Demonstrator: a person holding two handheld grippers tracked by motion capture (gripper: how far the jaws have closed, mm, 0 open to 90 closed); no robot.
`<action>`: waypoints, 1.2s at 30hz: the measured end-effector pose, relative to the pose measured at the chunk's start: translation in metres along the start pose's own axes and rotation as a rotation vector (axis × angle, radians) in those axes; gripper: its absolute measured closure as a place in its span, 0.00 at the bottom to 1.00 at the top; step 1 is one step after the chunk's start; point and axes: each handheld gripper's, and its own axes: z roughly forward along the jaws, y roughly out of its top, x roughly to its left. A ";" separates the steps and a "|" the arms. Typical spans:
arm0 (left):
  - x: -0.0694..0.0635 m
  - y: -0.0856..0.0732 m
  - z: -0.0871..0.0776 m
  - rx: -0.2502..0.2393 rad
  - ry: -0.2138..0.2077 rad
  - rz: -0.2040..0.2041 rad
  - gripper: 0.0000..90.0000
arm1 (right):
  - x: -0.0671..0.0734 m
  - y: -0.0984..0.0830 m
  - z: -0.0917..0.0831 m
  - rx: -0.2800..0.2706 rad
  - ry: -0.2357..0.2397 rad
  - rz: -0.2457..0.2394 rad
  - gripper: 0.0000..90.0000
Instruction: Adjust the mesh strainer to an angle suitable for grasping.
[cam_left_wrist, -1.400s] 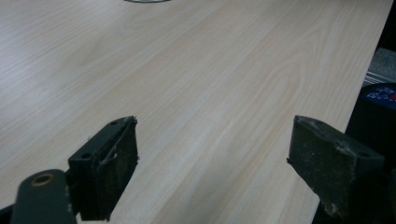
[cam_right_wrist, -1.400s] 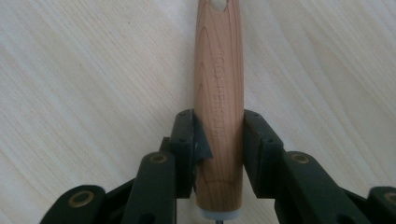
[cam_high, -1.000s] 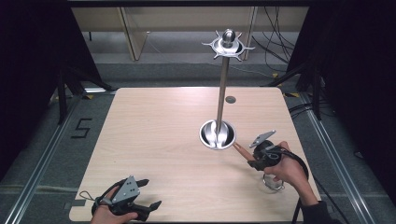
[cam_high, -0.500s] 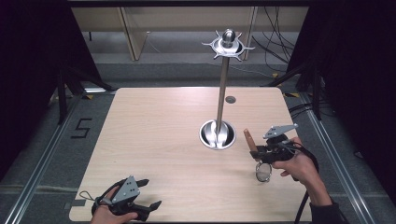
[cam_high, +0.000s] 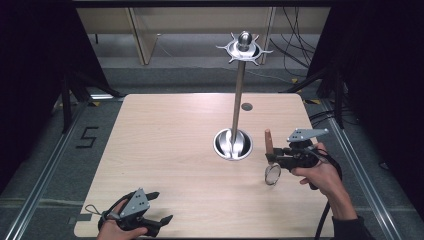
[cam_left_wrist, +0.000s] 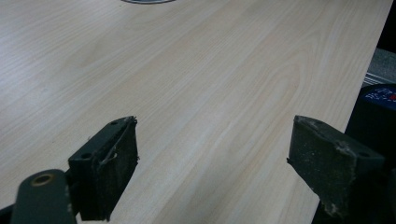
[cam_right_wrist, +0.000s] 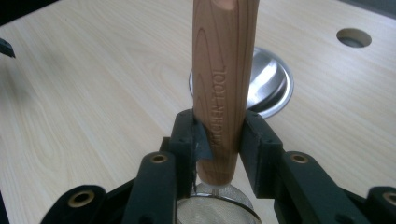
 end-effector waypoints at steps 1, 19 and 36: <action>0.000 0.000 0.000 0.000 -0.001 0.002 0.17 | -0.001 0.002 -0.001 -0.013 -0.013 -0.017 0.76; -0.001 0.000 0.000 0.001 0.000 -0.018 0.17 | 0.010 0.046 -0.009 -0.132 -0.010 -0.027 0.76; -0.001 0.000 0.001 0.001 0.000 -0.017 0.17 | 0.021 0.088 -0.024 -0.201 -0.015 -0.064 0.76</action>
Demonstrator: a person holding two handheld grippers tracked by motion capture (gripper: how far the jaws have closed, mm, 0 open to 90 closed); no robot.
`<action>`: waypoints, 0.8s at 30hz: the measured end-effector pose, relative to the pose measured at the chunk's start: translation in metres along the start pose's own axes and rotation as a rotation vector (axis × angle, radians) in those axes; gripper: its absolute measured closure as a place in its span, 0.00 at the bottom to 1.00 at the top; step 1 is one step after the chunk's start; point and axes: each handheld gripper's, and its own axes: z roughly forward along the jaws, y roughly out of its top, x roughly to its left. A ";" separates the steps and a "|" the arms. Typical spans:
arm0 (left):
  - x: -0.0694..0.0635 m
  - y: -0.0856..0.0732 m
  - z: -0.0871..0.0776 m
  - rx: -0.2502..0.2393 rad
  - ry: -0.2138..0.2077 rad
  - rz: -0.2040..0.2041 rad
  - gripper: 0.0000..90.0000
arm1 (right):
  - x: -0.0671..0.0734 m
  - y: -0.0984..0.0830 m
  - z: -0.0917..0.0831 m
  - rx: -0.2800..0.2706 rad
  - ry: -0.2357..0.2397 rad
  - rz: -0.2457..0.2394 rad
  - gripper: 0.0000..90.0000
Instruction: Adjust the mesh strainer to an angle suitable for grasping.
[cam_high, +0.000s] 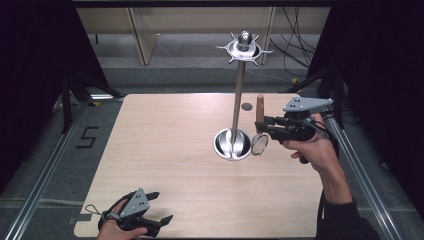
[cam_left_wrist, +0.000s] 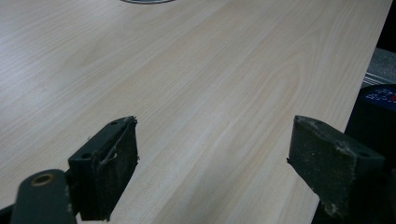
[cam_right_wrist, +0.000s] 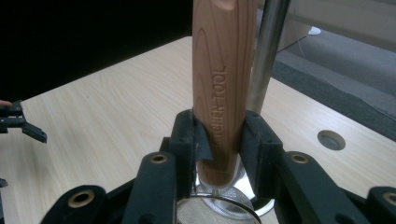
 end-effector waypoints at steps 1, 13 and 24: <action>0.000 0.000 0.000 -0.001 0.000 0.000 0.17 | -0.001 0.003 0.000 -0.007 -0.002 -0.018 0.76; 0.000 0.000 0.000 0.003 -0.004 0.000 0.17 | 0.002 0.033 -0.007 -0.039 -0.015 -0.017 0.76; 0.000 0.000 0.000 0.003 -0.006 -0.001 0.17 | -0.003 0.056 -0.011 -0.074 -0.043 -0.018 0.76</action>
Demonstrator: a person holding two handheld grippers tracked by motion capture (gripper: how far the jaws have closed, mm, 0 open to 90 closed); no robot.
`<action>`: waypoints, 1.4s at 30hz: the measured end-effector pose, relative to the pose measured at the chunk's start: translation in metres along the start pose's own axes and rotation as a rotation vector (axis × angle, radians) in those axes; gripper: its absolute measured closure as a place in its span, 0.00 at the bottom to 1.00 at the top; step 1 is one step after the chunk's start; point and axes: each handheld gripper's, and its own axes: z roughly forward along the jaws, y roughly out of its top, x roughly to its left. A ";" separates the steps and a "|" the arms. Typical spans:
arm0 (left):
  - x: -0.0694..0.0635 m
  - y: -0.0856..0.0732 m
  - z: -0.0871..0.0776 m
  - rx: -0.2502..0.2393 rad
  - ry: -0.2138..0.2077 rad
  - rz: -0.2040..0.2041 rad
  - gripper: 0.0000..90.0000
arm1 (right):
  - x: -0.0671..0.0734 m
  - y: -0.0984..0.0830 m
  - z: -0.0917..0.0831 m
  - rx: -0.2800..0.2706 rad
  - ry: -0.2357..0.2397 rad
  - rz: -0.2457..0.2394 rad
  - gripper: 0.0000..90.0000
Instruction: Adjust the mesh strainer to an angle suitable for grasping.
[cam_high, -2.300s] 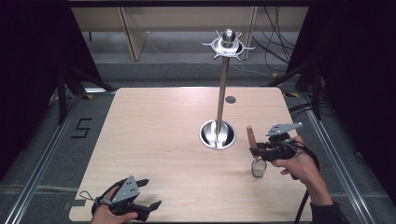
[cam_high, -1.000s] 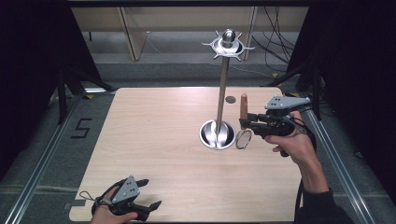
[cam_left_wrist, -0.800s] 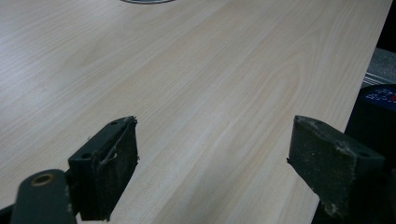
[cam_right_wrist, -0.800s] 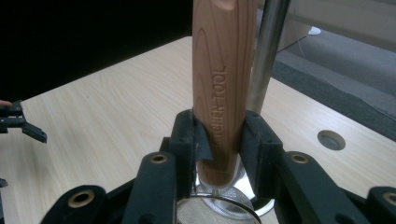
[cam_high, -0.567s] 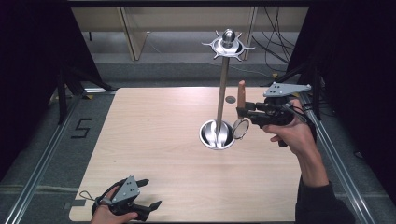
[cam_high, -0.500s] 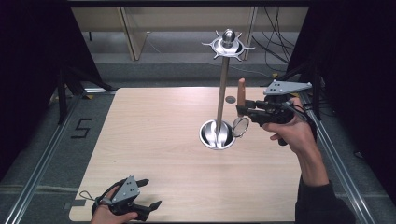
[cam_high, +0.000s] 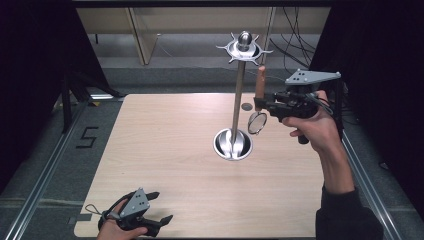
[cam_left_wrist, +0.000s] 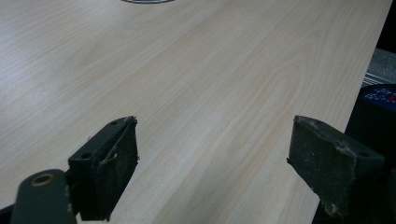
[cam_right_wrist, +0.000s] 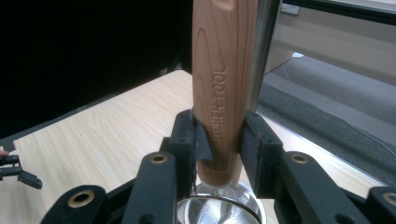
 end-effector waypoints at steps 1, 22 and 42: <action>0.001 0.000 0.000 0.000 -0.002 0.019 0.17 | 0.000 0.002 0.000 -0.002 -0.003 0.004 0.76; 0.000 0.000 0.000 0.000 0.002 0.003 0.17 | -0.003 0.017 0.007 -0.001 -0.030 0.014 0.76; 0.001 0.000 -0.001 -0.001 -0.001 0.025 0.17 | -0.009 0.020 0.017 0.064 -0.042 0.020 0.76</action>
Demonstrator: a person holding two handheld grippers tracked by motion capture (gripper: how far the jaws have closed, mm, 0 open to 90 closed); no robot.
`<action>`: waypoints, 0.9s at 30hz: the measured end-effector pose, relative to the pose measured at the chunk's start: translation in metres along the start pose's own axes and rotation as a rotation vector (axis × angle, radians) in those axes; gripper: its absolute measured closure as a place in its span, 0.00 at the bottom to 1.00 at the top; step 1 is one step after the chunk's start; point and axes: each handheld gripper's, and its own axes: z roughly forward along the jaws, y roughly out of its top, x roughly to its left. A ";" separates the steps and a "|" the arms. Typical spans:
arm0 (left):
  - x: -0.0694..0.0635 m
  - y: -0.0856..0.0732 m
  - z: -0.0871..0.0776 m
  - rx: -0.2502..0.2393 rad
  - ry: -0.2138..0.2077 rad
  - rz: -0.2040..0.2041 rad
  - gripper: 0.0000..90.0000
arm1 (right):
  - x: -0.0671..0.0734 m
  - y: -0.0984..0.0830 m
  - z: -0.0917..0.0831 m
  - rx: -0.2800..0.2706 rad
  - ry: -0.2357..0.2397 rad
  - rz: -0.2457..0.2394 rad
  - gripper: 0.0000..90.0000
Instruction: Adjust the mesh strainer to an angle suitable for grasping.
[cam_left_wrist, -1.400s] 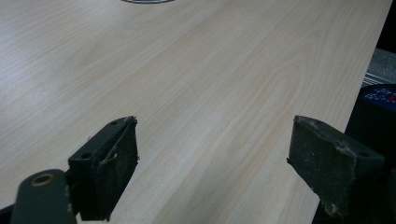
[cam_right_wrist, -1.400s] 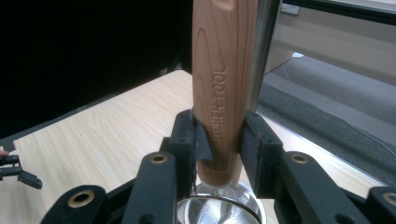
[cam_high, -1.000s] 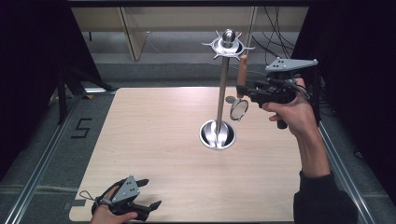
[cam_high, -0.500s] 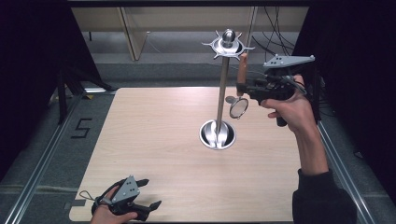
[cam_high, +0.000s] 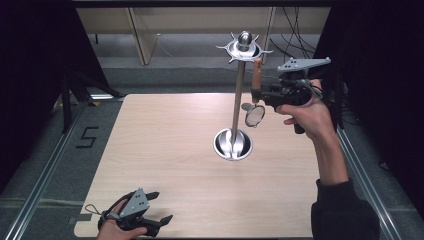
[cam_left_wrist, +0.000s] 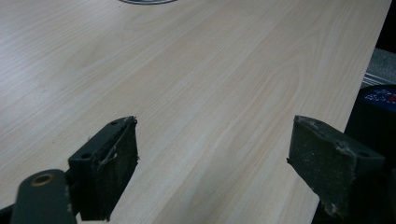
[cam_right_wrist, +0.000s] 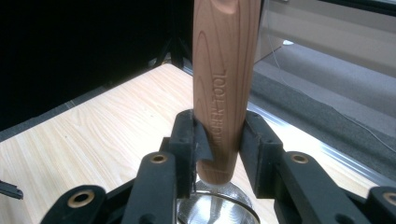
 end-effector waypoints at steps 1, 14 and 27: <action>0.000 0.000 0.000 0.000 0.000 -0.004 0.17 | -0.001 -0.001 0.002 -0.013 -0.004 -0.003 0.76; 0.000 0.000 0.000 0.001 0.000 -0.003 0.17 | -0.001 -0.002 0.004 0.000 0.012 0.012 0.75; 0.000 0.000 0.000 0.002 0.000 -0.005 0.17 | -0.004 -0.007 0.007 -0.012 0.016 0.020 0.73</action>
